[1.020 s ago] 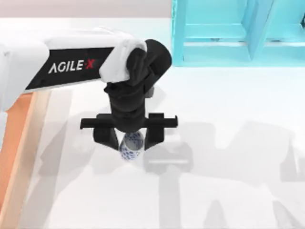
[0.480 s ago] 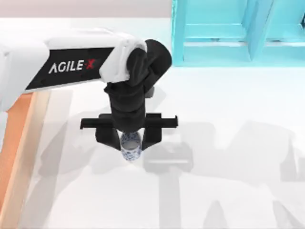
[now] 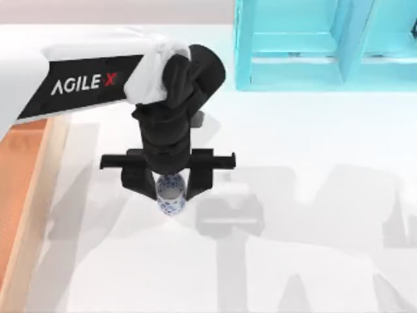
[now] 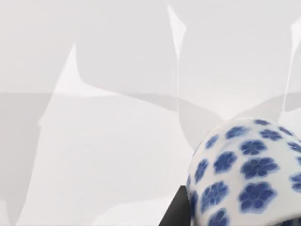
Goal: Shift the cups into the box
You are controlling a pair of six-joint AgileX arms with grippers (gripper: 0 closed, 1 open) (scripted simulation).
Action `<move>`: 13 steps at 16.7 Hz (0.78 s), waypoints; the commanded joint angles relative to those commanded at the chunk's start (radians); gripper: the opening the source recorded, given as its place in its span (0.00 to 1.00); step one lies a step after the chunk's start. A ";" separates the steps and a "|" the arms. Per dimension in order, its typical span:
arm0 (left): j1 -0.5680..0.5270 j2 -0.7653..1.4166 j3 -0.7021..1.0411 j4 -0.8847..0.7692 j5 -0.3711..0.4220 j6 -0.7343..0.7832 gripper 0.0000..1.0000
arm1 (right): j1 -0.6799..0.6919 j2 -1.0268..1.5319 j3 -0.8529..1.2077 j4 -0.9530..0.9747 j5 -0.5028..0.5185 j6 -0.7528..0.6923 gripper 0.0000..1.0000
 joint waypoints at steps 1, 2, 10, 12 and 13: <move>0.026 -0.031 0.004 -0.033 0.000 0.030 0.00 | 0.000 0.000 0.000 0.000 0.000 0.000 1.00; 0.056 -0.066 0.010 -0.077 -0.001 0.063 0.00 | 0.000 0.000 0.000 0.000 0.000 0.000 1.00; 0.210 -0.226 0.034 -0.261 0.000 0.196 0.00 | 0.000 0.000 0.000 0.000 0.000 0.000 1.00; 0.208 -0.222 0.032 -0.259 -0.002 0.199 0.00 | 0.000 0.000 0.000 0.000 0.000 0.000 1.00; 0.220 -0.224 0.036 -0.262 -0.004 0.211 0.00 | 0.000 0.000 0.000 0.000 0.000 0.000 1.00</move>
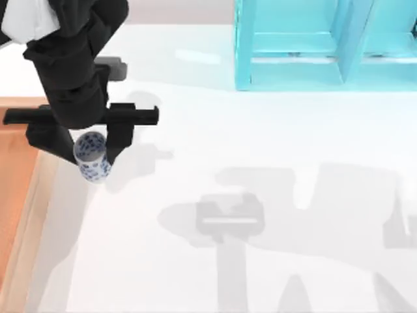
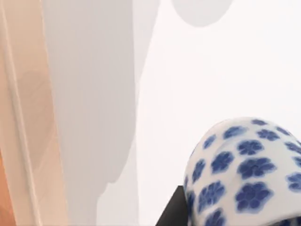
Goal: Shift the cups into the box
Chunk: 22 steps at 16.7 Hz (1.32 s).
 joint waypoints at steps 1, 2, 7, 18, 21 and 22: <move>0.022 -0.001 0.007 -0.006 -0.002 0.022 0.00 | 0.000 0.000 0.000 0.000 0.000 0.000 1.00; 0.054 -0.002 0.017 -0.015 -0.002 0.054 0.00 | 0.000 0.000 0.000 0.000 0.000 0.000 1.00; 0.318 -0.009 0.077 -0.084 0.007 0.312 0.00 | 0.000 0.000 0.000 0.000 0.000 0.000 1.00; 0.660 -0.032 0.130 -0.169 0.005 0.654 0.00 | 0.000 0.000 0.000 0.000 0.000 0.000 1.00; 0.657 -0.030 0.115 -0.149 0.000 0.655 0.00 | 0.000 0.000 0.000 0.000 0.000 0.000 1.00; 0.658 -0.031 0.096 -0.126 0.000 0.655 0.00 | 0.000 0.000 0.000 0.000 0.000 0.000 1.00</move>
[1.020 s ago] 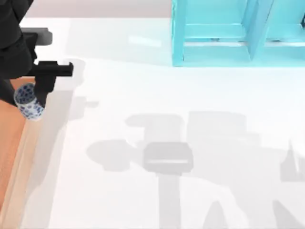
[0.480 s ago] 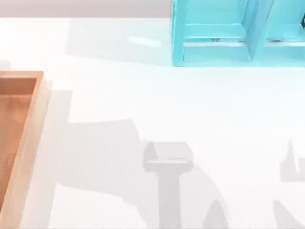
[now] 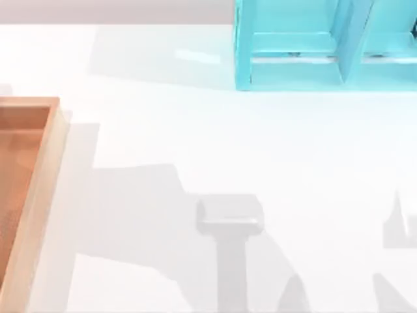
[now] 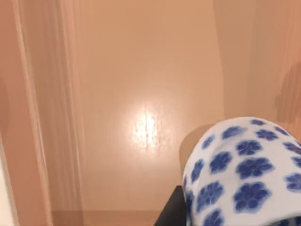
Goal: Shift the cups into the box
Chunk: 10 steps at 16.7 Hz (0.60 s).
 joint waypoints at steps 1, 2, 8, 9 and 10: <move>0.001 0.000 -0.028 0.028 0.002 -0.001 0.00 | 0.000 0.000 0.000 0.000 0.000 0.000 1.00; 0.002 0.000 -0.060 0.056 0.004 -0.001 0.00 | 0.000 0.000 0.000 0.000 0.000 0.000 1.00; 0.007 0.007 -0.212 0.212 0.004 0.003 0.00 | 0.000 0.000 0.000 0.000 0.000 0.000 1.00; 0.007 0.007 -0.213 0.214 0.004 0.004 0.00 | 0.000 0.000 0.000 0.000 0.000 0.000 1.00; 0.007 0.007 -0.213 0.214 0.004 0.004 0.00 | 0.000 0.000 0.000 0.000 0.000 0.000 1.00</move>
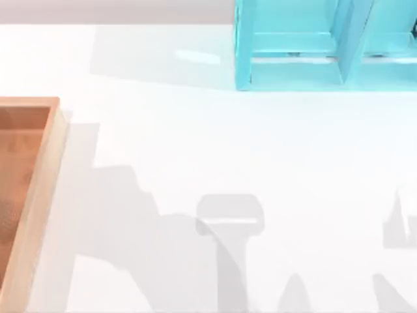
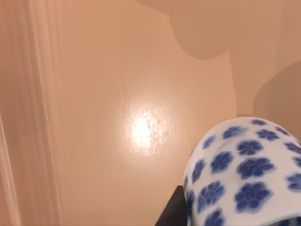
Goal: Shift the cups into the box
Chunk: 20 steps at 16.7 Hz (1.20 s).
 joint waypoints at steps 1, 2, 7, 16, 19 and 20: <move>0.000 0.000 0.000 0.000 0.000 0.000 0.00 | 0.000 0.000 0.000 0.000 0.000 0.000 1.00; 0.000 0.000 0.000 0.000 0.000 0.000 0.00 | 0.000 0.000 0.000 0.000 0.000 0.000 1.00; 0.000 0.000 0.000 0.000 0.000 0.000 0.38 | 0.000 0.000 0.000 0.000 0.000 0.000 1.00; 0.000 0.000 0.000 0.000 0.000 0.000 1.00 | 0.000 0.000 0.000 0.000 0.000 0.000 1.00; 0.000 0.000 0.000 0.000 0.000 0.000 1.00 | 0.000 0.000 0.000 0.000 0.000 0.000 1.00; 0.000 0.000 0.000 0.000 0.000 0.000 1.00 | 0.000 0.000 0.000 0.000 0.000 0.000 1.00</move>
